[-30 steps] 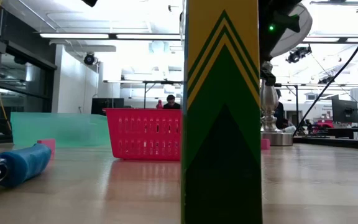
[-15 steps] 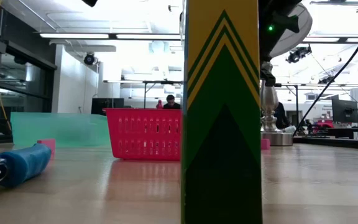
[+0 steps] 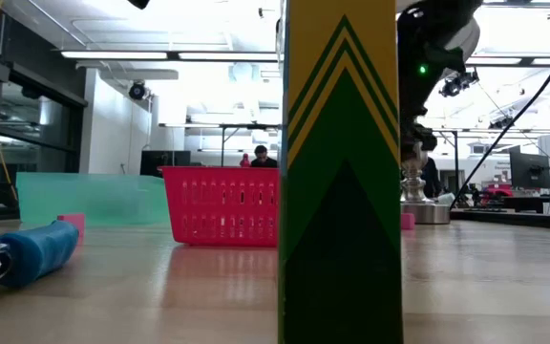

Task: Pick & Place School Supplies
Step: Put the top yellow crayon box into the green bin

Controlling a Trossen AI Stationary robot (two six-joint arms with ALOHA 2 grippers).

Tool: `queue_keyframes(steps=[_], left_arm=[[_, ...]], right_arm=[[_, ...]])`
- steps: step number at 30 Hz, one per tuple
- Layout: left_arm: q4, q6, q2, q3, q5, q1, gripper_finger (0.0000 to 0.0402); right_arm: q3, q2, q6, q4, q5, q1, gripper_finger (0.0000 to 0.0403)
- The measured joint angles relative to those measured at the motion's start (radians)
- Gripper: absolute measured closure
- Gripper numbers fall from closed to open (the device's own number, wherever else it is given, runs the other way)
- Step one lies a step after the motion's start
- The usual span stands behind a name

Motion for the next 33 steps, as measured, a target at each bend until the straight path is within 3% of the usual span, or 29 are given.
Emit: queue_keyframes(steps=[8,16,25,33], left_arm=[[0.001,0.0,0.0,0.0,0.0,0.0,0.0219],[0.001,0.001,0.0,0.0,0.0,0.0,0.0219],[0.006,0.023,0.0,0.0,0.0,0.0,0.0218],[0.01,0.025,0.0,0.0,0.0,0.002,0.0219]], right_arm=[[-0.063,0.0,-0.073,0.221,-0.01,-0.026,0.0143],[-0.094,0.004,-0.082,0.264,-0.016,-0.066,0.0143],[-0.093,0.172,-0.138,0.489,-0.063,-0.093,0.0143],[-0.093,0.226,-0.11,0.509,-0.051,-0.093,0.0164]])
